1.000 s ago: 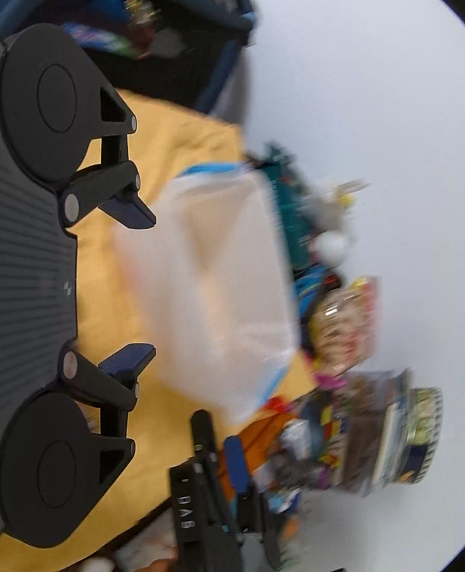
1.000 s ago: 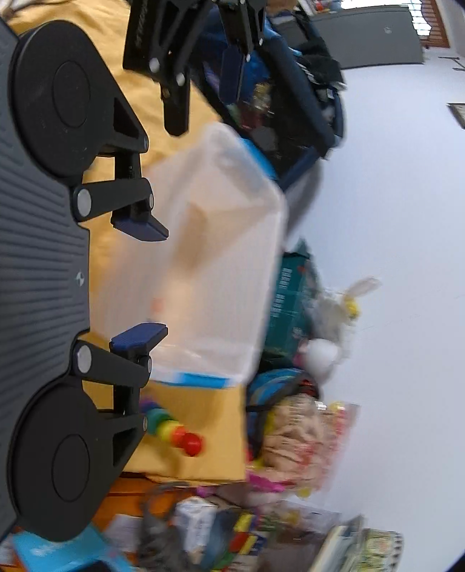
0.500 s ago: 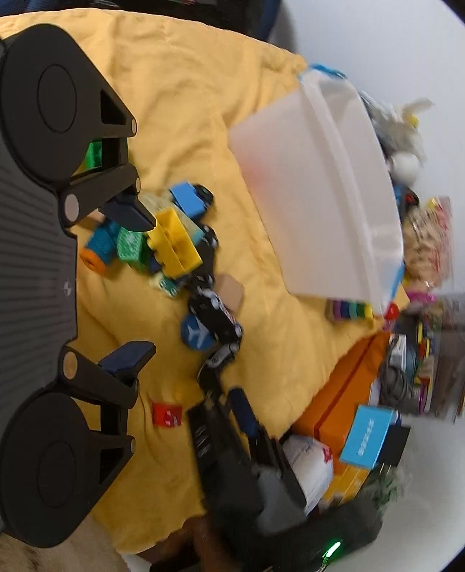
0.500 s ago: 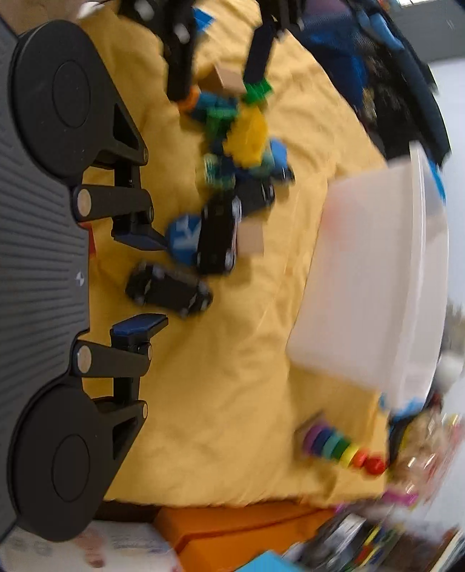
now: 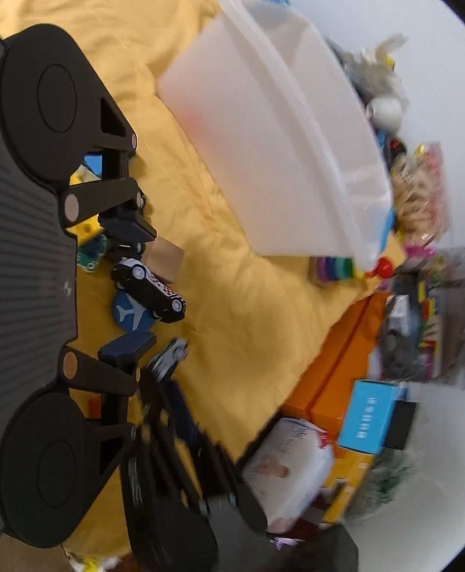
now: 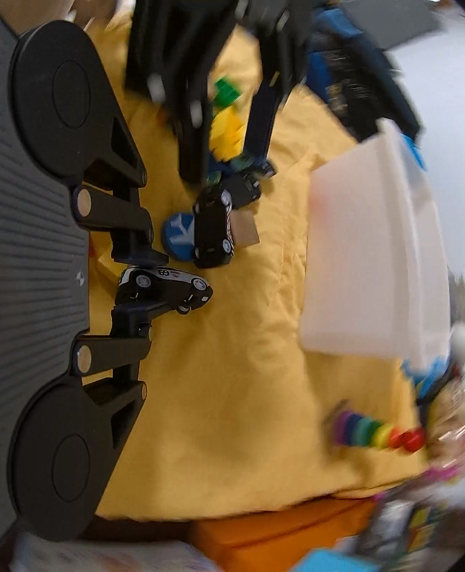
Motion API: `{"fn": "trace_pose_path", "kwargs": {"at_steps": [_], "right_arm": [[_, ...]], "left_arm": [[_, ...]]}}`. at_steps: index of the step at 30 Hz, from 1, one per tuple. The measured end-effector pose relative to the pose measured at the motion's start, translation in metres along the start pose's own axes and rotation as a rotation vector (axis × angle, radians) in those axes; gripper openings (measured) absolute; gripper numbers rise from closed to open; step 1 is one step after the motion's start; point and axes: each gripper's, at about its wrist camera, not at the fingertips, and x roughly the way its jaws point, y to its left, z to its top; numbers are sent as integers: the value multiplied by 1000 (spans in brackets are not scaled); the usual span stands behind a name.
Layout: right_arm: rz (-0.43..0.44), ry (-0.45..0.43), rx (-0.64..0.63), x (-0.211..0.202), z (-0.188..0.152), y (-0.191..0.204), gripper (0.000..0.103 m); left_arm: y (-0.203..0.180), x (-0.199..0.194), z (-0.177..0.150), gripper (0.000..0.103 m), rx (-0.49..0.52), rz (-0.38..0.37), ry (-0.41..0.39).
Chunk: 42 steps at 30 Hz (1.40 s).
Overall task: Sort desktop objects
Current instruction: 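Grasp the white-red car with the left gripper while the right grasps a silver-green car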
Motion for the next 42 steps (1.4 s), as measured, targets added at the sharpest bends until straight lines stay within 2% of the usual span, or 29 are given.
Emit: {"fn": "trace_pose_path", "kwargs": {"at_steps": [3, 5, 7, 9, 11, 15, 20, 24, 27, 30, 31, 35, 38, 42], "right_arm": [[82, 22, 134, -3, -8, -21, 23], [88, 34, 204, -2, -14, -35, 23], [80, 10, 237, -8, -17, -42, 23], [13, -28, 203, -17, -17, -42, 23], [-61, -40, 148, -20, -15, -40, 23], [-125, -40, 62, -20, -15, -33, 24], [-137, -60, -29, -23, -13, -21, 31], [-130, -59, -52, -21, -13, -18, 31], [-126, -54, -75, -21, -15, -15, 31], [-132, -41, -112, -14, -15, -13, 31], [-124, -37, -122, -11, -15, -12, 31], [-112, -48, -164, -7, -13, -7, 32], [-108, -43, -159, -11, -12, -6, 35], [-92, -28, -188, -11, -16, -2, 36]], "left_arm": [[0, 25, 1, 43, 39, -11, 71], [-2, 32, 0, 24, 46, -25, 98], [-9, 27, -1, 19, 45, -57, 87], [-24, 18, -5, 19, 91, -49, 54], [-36, 18, -9, 21, 123, -54, 61], [-52, 16, -17, 23, 145, -84, 66], [-41, -1, -12, 32, 36, -108, 27], [-30, 8, -10, 33, -33, -66, 38], [-16, 12, -8, 32, -158, -121, 47], [-17, 27, -7, 32, -197, -170, 87], [-22, 31, -7, 31, -177, -164, 91], [-36, 39, -6, 18, -141, -105, 88], [-35, 19, -9, 16, -104, -60, 55], [-34, -14, -30, 16, 16, 106, 87]]}}
